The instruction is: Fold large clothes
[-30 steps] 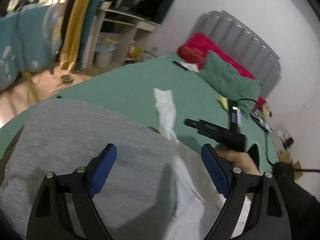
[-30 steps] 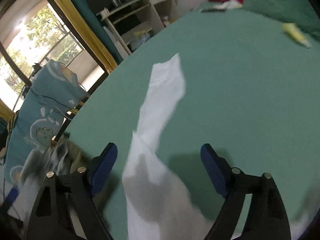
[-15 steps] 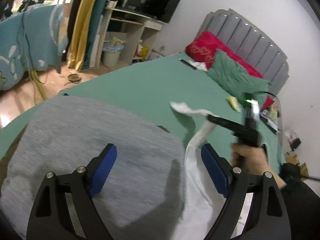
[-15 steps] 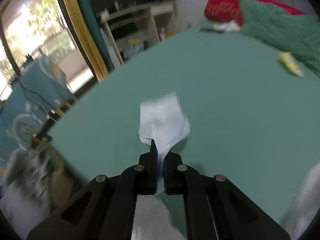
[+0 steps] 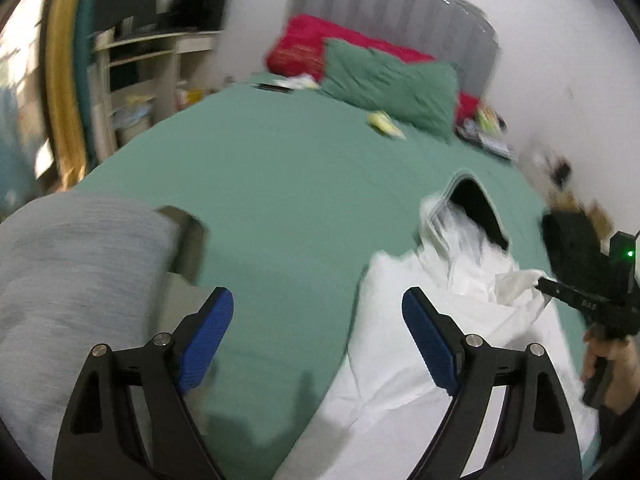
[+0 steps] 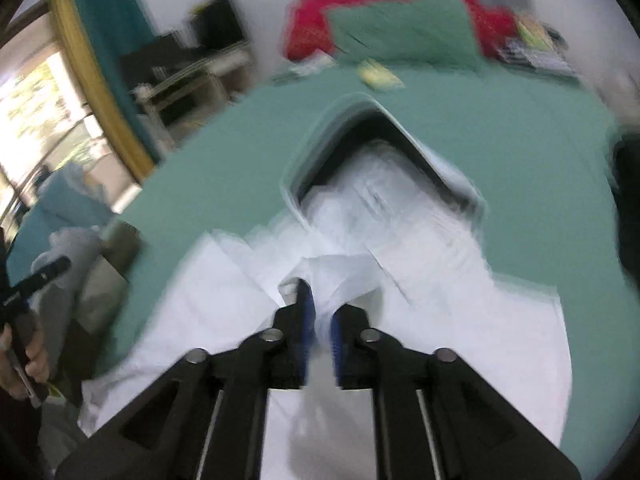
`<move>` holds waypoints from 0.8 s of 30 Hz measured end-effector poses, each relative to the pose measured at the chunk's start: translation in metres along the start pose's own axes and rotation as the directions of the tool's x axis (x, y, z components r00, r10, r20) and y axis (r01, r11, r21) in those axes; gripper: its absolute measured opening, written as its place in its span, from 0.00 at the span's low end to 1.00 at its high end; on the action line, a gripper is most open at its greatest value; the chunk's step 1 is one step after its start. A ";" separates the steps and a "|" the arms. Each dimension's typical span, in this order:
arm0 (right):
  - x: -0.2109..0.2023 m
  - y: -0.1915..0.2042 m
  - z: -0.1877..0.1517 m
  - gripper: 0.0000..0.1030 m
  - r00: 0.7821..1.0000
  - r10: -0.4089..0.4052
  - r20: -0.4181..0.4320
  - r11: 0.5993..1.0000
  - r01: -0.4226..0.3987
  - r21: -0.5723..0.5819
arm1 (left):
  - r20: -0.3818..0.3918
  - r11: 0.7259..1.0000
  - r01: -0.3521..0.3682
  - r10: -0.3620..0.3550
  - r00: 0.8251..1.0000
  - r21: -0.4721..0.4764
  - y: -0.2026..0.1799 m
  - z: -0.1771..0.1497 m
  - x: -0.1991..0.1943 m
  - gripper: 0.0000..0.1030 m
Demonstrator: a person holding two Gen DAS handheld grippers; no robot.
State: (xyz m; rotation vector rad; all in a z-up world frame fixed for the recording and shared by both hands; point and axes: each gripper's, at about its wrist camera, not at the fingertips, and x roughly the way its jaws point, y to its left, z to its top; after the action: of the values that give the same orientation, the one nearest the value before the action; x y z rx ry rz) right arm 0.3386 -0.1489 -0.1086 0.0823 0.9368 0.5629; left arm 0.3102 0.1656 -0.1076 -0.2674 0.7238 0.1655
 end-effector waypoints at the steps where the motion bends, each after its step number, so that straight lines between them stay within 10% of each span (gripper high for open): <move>1: -0.002 -0.015 -0.018 0.48 0.999 -0.043 -0.031 0.998 0.044 0.034 | -0.022 1.000 0.012 -0.012 1.000 0.018 -0.007 -0.004 0.007 0.87; 2: -0.005 -0.025 -0.027 0.80 0.997 -0.070 -0.046 0.996 0.072 0.046 | -0.054 0.999 0.022 -0.020 0.998 0.033 -0.014 -0.010 0.017 0.87; 3: -0.008 -0.036 -0.038 0.91 0.993 -0.102 -0.061 0.993 0.105 0.059 | -0.087 0.998 0.032 -0.028 0.996 0.045 -0.021 -0.015 0.028 0.87; 7: -0.024 -0.052 -0.038 0.91 0.982 -0.182 -0.043 0.982 0.184 0.041 | -0.170 0.994 0.070 -0.056 0.984 0.080 -0.039 -0.033 0.053 0.86; 12: 0.006 0.013 0.000 0.89 0.980 -0.198 0.032 0.945 0.200 -0.261 | -0.211 0.994 0.054 -0.033 0.977 0.095 -0.046 -0.035 0.079 0.83; 19: 0.142 0.061 0.023 0.41 0.970 -0.170 -0.171 0.929 0.100 -0.357 | -0.286 0.999 0.036 -0.026 0.958 0.029 -0.034 -0.040 0.116 0.58; 21: 0.145 0.060 0.027 0.08 0.978 -0.157 -0.137 0.928 0.099 -0.360 | -0.267 0.998 0.016 0.002 0.964 0.066 -0.034 -0.044 0.121 0.37; 24: 0.118 0.052 0.042 0.05 0.988 -0.147 -0.045 0.933 0.123 -0.337 | -0.249 0.992 0.002 0.030 0.968 0.125 -0.034 -0.041 0.121 0.04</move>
State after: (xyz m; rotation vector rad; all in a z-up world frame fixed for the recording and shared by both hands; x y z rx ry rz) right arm 0.4040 -0.0390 -0.1544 -0.3072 0.8949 0.5923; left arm 0.3814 0.1276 -0.2122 -0.1656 0.9835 0.1002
